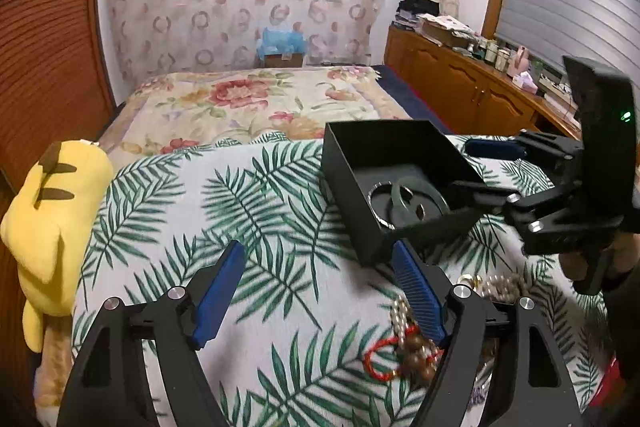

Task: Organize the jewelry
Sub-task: 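Grasp the brown bead bracelet with the left tool while the right tool grasps the pearl strand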

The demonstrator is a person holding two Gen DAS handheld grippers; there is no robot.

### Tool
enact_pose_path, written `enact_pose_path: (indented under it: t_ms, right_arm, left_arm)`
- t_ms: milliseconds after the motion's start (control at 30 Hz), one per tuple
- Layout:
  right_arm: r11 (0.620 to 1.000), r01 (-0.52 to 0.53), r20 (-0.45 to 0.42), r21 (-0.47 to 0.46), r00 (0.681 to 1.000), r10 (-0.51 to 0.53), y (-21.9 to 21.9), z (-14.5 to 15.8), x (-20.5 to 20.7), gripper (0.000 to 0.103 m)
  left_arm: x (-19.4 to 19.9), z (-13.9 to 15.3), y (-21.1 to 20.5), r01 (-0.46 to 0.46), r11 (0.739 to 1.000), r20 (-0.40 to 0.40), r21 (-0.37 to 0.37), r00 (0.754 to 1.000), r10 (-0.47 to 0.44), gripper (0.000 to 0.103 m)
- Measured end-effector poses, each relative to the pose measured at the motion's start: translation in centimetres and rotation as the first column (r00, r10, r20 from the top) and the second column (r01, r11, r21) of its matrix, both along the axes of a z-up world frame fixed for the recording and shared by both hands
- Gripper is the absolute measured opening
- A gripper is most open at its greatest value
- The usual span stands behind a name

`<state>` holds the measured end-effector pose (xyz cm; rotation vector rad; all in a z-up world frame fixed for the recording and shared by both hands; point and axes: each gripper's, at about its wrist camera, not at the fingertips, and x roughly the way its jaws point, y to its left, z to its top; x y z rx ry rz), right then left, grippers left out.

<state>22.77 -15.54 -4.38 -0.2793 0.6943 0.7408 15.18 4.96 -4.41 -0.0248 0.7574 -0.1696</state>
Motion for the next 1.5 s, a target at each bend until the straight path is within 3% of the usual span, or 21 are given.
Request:
enact_pose_path:
  t_ms: [300, 533, 900, 1067, 1133, 1333, 1400, 1500]
  right_arm:
    - [0.996, 0.083, -0.027, 0.039, 0.996, -0.082, -3.9, -0.5, -5.0, 0.058]
    - [0.988, 0.155, -0.082, 0.024, 0.985, -0.153, -6.9, -2.9, -6.9, 0.029]
    - [0.988, 0.152, -0.139, -0.015, 0.978, -0.153, -8.3, -5.2, -8.2, 0.025]
    - [0.986, 0.146, -0.127, -0.08, 0.98, -0.155, -7.1, -6.2, -7.7, 0.021]
    - [0.985, 0.149, -0.118, -0.088, 0.98, -0.159, -7.0, -6.3, -7.6, 0.017]
    - [0.985, 0.15, -0.116, -0.09, 0.98, -0.16, -7.2, -6.4, -7.4, 0.016]
    - [0.984, 0.15, -0.108, -0.098, 0.981, -0.161, -7.1, -6.4, -7.4, 0.016]
    - [0.985, 0.15, -0.118, -0.087, 0.98, -0.16, -7.3, -6.4, -7.2, 0.016]
  left_arm:
    - [-3.2, -0.2, -0.4, 0.045, 0.999, 0.007, -0.023, 0.999, -0.045, 0.073]
    - [-5.2, -1.0, -1.4, 0.077, 0.997, -0.009, -0.015, 0.997, -0.077, 0.073]
    - [-7.0, -2.1, -2.4, 0.093, 0.996, -0.034, -0.014, 0.995, -0.094, 0.073]
    - [-7.1, -2.6, -2.5, 0.099, 0.995, -0.047, -0.009, 0.994, -0.099, 0.073]
    - [-7.0, -2.7, -2.4, 0.103, 0.994, -0.052, -0.022, 0.993, -0.104, 0.073]
    - [-6.7, -3.1, -2.4, 0.106, 0.994, -0.072, -0.034, 0.991, -0.108, 0.073]
    - [-6.4, -3.2, -2.6, 0.114, 0.993, -0.077, -0.035, 0.99, -0.116, 0.071]
    - [-5.8, -3.5, -3.2, 0.134, 0.99, -0.1, -0.035, 0.985, -0.137, 0.056]
